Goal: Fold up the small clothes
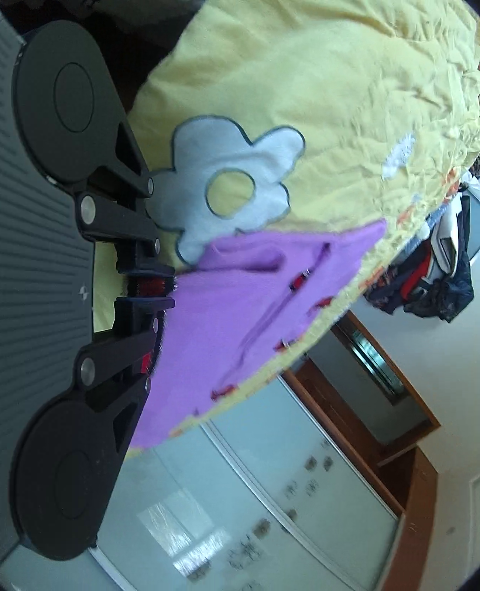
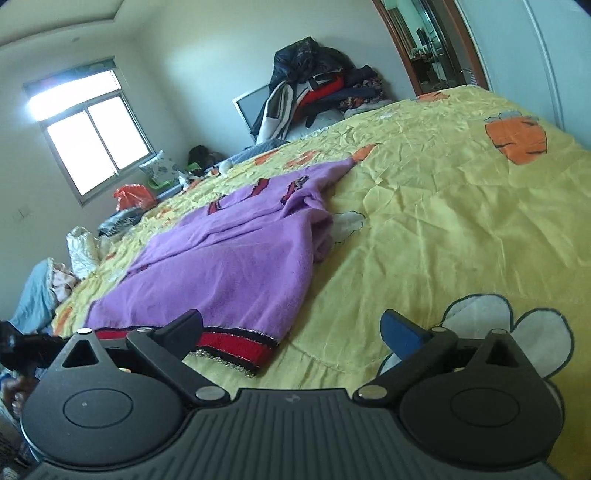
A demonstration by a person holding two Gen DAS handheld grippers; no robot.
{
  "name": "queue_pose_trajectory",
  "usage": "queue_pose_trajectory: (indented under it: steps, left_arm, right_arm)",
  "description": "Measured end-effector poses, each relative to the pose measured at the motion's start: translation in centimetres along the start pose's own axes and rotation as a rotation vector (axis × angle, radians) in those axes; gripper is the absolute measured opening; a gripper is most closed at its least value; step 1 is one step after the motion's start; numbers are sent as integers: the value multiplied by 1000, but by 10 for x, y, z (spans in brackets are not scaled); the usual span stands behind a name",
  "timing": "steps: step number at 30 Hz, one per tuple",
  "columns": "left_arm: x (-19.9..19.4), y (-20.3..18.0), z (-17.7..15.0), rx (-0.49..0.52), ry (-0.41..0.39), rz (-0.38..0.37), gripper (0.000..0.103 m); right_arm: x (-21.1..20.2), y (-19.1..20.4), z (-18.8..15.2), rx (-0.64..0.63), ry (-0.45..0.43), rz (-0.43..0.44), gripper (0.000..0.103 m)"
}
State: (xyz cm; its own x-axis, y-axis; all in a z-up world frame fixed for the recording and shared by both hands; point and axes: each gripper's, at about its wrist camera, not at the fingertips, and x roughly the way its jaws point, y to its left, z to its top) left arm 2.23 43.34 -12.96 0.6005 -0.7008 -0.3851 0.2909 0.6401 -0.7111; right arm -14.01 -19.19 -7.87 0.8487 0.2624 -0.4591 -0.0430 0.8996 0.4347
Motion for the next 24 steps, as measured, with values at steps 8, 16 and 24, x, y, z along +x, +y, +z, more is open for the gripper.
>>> queue_pose_trajectory:
  steps: [8, 16, 24]
  left_arm:
    - [7, -2, 8, -55, 34, -72, 31]
    - [33, 12, 13, -171, 56, -89, 7]
    - [32, 10, 7, -155, 55, -74, 5]
  right_arm:
    - [10, -5, 5, 37, 85, 15, 103]
    - [11, 1, -3, -2, 40, -5, 103]
    - [11, 12, -3, 49, 75, -35, 103]
